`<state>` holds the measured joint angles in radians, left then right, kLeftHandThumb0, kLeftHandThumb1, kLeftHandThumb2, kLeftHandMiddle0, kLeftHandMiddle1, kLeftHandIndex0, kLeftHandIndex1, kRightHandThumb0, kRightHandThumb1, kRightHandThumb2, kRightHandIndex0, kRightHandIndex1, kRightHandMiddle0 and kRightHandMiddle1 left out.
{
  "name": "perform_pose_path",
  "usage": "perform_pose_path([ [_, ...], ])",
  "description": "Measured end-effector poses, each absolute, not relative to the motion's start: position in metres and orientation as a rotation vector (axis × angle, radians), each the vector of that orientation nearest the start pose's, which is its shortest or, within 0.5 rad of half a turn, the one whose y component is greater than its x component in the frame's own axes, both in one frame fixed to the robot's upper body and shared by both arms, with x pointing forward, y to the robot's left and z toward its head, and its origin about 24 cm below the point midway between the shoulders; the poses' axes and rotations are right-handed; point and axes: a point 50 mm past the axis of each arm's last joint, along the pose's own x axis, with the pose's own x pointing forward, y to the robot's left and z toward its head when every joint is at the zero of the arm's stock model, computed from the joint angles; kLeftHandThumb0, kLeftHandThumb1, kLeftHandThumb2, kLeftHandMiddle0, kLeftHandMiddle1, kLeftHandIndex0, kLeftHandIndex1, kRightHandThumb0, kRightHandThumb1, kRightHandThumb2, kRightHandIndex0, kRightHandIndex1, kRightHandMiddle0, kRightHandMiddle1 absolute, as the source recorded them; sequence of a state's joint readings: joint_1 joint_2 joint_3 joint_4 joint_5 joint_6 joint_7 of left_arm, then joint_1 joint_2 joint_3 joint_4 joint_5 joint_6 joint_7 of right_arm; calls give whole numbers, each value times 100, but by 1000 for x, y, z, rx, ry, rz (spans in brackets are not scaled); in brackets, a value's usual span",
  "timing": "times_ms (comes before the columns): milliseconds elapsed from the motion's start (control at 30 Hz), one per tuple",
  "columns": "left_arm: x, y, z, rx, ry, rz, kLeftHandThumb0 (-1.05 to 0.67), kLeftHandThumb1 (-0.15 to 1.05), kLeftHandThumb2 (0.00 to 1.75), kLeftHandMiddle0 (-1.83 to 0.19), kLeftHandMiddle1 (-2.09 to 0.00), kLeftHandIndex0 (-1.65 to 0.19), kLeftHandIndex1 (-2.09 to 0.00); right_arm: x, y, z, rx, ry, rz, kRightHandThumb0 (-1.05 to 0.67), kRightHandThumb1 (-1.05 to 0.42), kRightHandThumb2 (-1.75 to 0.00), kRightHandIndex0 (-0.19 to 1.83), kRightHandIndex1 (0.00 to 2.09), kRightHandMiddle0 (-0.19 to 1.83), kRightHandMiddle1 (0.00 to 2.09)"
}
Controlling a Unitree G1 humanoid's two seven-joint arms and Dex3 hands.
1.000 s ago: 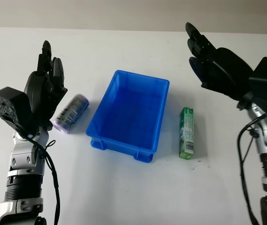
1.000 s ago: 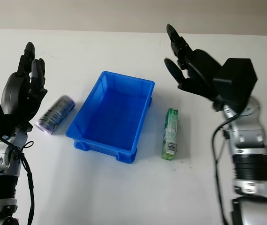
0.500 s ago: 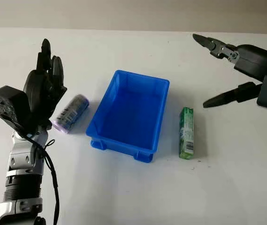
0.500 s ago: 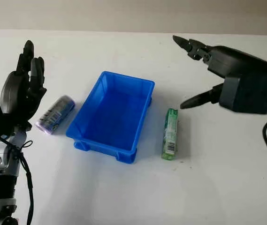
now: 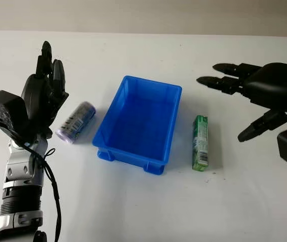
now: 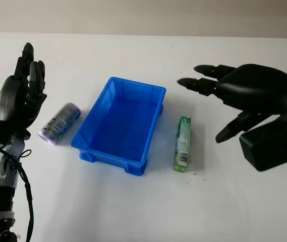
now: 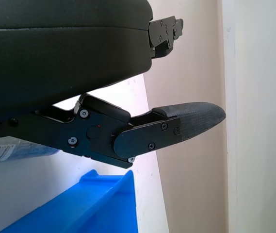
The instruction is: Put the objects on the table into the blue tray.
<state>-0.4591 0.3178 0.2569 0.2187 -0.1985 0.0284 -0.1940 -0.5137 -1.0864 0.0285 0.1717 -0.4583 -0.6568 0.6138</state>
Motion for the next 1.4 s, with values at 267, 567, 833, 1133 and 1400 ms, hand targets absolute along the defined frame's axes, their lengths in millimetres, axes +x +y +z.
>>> perform_pose_path([
  [267, 329, 236, 147, 55, -263, -4, -81, 105, 65, 19, -5, 19, -3, 284, -245, 222, -1778, -363, 754, -60, -83, -5, 25, 9, 29, 8],
  [567, 329, 236, 147, 54, -263, -10, -80, 105, 65, 18, -5, 19, -3, 284, -237, 213, -1736, -391, 843, -54, -82, -5, 31, 9, 34, 8],
  [833, 329, 236, 147, 52, -263, -10, -80, 105, 65, 18, -5, 18, -2, 289, -222, 197, -1709, -411, 948, -46, -89, -7, 31, 7, 34, 6],
  [1133, 328, 236, 148, 52, -265, -7, -79, 105, 65, 19, -5, 19, -1, 295, -219, 184, -1704, -436, 966, -38, -85, -5, 39, 10, 40, 9],
  [1400, 328, 236, 148, 52, -262, -10, -80, 105, 65, 19, -5, 19, -1, 300, -223, 166, -1667, -479, 983, -26, -86, -5, 66, 25, 62, 25],
])
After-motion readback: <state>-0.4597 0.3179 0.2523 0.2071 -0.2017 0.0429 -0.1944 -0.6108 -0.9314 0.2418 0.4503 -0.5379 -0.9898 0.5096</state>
